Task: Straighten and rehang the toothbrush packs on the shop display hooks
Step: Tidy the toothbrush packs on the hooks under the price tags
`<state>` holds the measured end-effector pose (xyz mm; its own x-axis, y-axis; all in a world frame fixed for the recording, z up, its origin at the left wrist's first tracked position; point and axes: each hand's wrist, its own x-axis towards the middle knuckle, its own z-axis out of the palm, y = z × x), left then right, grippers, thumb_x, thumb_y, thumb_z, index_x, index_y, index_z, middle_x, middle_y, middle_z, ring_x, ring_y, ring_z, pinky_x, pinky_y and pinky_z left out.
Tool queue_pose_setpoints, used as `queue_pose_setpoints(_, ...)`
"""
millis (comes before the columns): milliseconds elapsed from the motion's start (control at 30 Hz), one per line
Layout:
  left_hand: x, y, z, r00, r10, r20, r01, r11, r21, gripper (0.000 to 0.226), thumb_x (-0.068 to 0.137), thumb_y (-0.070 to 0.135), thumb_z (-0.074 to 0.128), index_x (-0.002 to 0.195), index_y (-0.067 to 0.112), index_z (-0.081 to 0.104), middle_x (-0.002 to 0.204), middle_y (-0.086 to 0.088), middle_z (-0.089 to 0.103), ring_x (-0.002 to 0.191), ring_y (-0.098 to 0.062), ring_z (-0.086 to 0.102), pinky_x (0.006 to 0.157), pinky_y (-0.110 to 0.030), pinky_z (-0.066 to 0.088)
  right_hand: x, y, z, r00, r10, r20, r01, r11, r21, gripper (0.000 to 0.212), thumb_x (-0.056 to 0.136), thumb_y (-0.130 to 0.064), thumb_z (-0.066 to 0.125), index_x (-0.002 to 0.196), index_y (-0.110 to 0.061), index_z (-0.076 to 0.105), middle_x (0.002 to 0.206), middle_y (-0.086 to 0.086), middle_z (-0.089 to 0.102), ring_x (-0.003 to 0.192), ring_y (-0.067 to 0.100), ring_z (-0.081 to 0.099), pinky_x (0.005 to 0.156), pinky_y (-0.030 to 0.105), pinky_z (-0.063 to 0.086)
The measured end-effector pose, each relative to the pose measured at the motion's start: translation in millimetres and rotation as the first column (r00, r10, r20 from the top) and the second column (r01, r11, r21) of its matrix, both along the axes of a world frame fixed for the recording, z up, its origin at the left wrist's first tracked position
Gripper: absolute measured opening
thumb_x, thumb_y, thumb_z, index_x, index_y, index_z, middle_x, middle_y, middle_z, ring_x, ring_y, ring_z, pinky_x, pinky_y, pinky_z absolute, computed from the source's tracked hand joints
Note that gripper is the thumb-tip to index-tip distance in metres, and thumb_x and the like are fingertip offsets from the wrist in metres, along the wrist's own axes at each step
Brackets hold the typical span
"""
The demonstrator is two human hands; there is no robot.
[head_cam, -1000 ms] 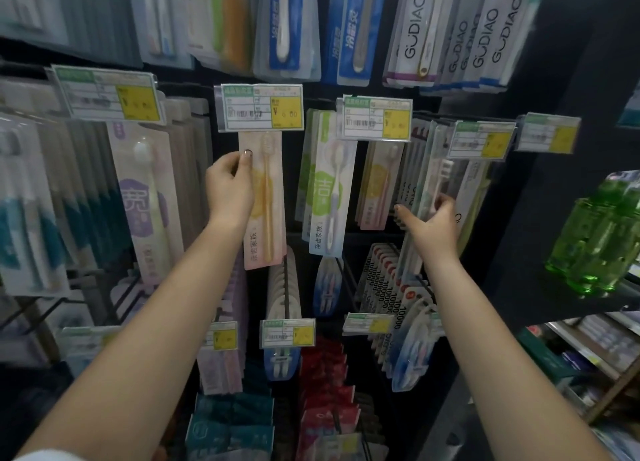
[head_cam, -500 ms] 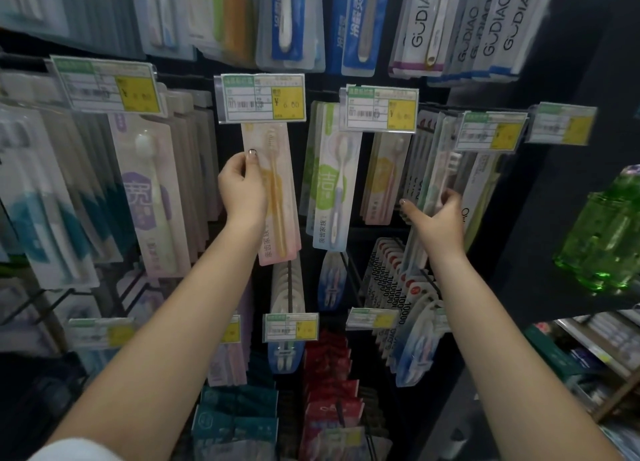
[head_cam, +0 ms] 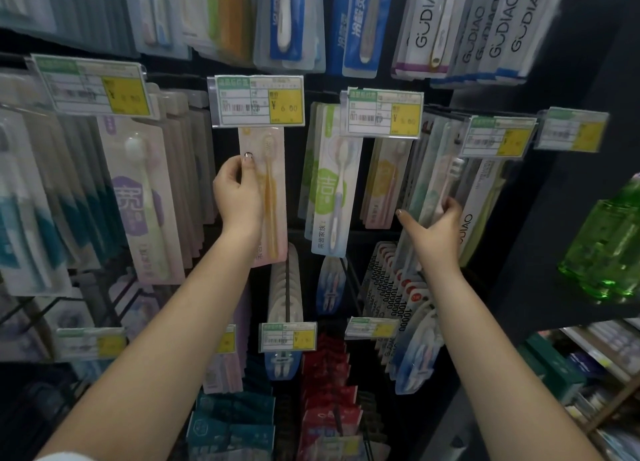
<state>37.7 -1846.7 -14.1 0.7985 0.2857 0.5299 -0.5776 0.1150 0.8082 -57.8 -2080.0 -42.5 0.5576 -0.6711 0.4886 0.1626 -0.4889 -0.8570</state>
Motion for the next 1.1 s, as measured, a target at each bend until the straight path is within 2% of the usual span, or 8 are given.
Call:
queue_pose_setpoints(67, 1.1, 0.2, -0.7, 1.000, 0.009, 0.013, -0.008, 1.000, -0.002, 0.032, 0.097, 0.024, 0.043, 0.066, 0.026, 0.049, 0.061, 0.012, 0.042, 0.051, 0.004, 0.042, 0.052, -0.010, 0.034, 0.6, 1.5, -0.9, 1.000, 0.012, 0.026, -0.013, 1.000, 0.020, 0.081, 0.076, -0.024, 0.075, 0.139, -0.006, 0.028, 0.131, 0.008, 0.051, 0.118, 0.021, 0.052, 0.096, 0.034, 0.045)
queue_pose_setpoints(200, 2.7, 0.4, 0.1, 0.999, 0.028, 0.027, -0.028, 1.000, -0.005, 0.031, 0.097, 0.023, 0.044, 0.067, 0.027, 0.049, 0.062, 0.012, 0.043, 0.052, 0.006, 0.042, 0.054, -0.010, 0.034, 2.7, 3.2, -0.7, 0.999, 0.015, 0.048, -0.017, 0.999, 0.030, 0.076, 0.076, -0.020, 0.075, 0.136, -0.006, 0.031, 0.127, 0.008, 0.054, 0.112, 0.020, 0.055, 0.089, 0.029, 0.045)
queue_pose_setpoints(267, 3.0, 0.5, 0.0, 0.998, 0.043, 0.043, -0.043, 0.999, 0.003, 0.029, 0.097, 0.022, 0.044, 0.069, 0.028, 0.050, 0.064, 0.012, 0.045, 0.055, 0.006, 0.043, 0.057, -0.010, 0.036, 4.0, 2.2, -1.3, 0.998, 0.007, 0.057, -0.008, 1.000, 0.027, 0.076, 0.075, -0.020, 0.076, 0.135, -0.006, 0.031, 0.128, 0.009, 0.053, 0.114, 0.019, 0.055, 0.090, 0.029, 0.045)
queue_pose_setpoints(400, 0.8, 0.5, -1.0, 0.996, 0.063, 0.070, -0.062, 0.998, -0.010, 0.027, 0.098, 0.021, 0.043, 0.072, 0.027, 0.051, 0.067, 0.012, 0.047, 0.058, 0.009, 0.046, 0.058, -0.008, 0.038, 3.9, 3.1, -2.5, 0.996, -0.055, 0.066, 0.055, 0.998, -0.003, 0.092, 0.075, -0.027, 0.076, 0.144, -0.004, 0.020, 0.145, 0.011, 0.034, 0.134, 0.022, 0.036, 0.111, 0.039, 0.034)
queue_pose_setpoints(533, -0.5, -1.7, -4.4, 0.992, 0.094, 0.087, -0.092, 0.995, -0.025, 0.022, 0.098, 0.019, 0.043, 0.076, 0.019, 0.051, 0.068, 0.013, 0.046, 0.059, 0.012, 0.046, 0.059, -0.006, 0.037, 0.9, 8.5, -6.4, 0.990, -0.111, 0.089, 0.117, 0.991, -0.064, 0.092, 0.076, -0.025, 0.075, 0.145, -0.003, 0.017, 0.147, 0.011, 0.027, 0.138, 0.022, 0.026, 0.113, 0.031, 0.025)
queue_pose_setpoints(600, -0.5, -2.3, -4.6, 0.986, 0.123, 0.110, -0.120, 0.992, -0.029, 0.026, 0.097, 0.017, 0.043, 0.073, 0.024, 0.048, 0.067, 0.013, 0.045, 0.060, 0.012, 0.046, 0.060, -0.007, 0.037, -0.6, 11.3, -7.4, 0.989, -0.115, 0.091, 0.123, 0.988, -0.093, 0.091, 0.077, -0.024, 0.074, 0.145, -0.003, 0.017, 0.148, 0.012, 0.025, 0.139, 0.021, 0.024, 0.112, 0.027, 0.022)
queue_pose_setpoints(767, -3.1, -3.6, -1.0, 0.977, 0.153, 0.147, -0.147, 0.988, -0.047, 0.029, 0.098, 0.017, 0.042, 0.071, 0.029, 0.045, 0.068, 0.013, 0.044, 0.060, 0.010, 0.045, 0.060, -0.007, 0.035, 0.7, 9.7, -6.5, 0.991, -0.093, 0.098, 0.099, 0.993, -0.062, 0.090, 0.078, -0.025, 0.073, 0.145, -0.005, 0.016, 0.150, 0.010, 0.024, 0.140, 0.020, 0.024, 0.115, 0.030, 0.023)
queue_pose_setpoints(1100, -11.0, -6.0, -2.6, 0.975, 0.195, 0.103, -0.181, 0.975, -0.130, 0.034, 0.098, 0.015, 0.040, 0.067, 0.026, 0.042, 0.064, 0.012, 0.040, 0.055, 0.010, 0.042, 0.057, -0.008, 0.034, 3.0, 8.9, -5.8, 0.993, -0.096, 0.074, 0.100, 0.994, -0.054, 0.090, 0.079, -0.024, 0.072, 0.145, -0.004, 0.016, 0.149, 0.011, 0.025, 0.139, 0.021, 0.025, 0.114, 0.033, 0.025)
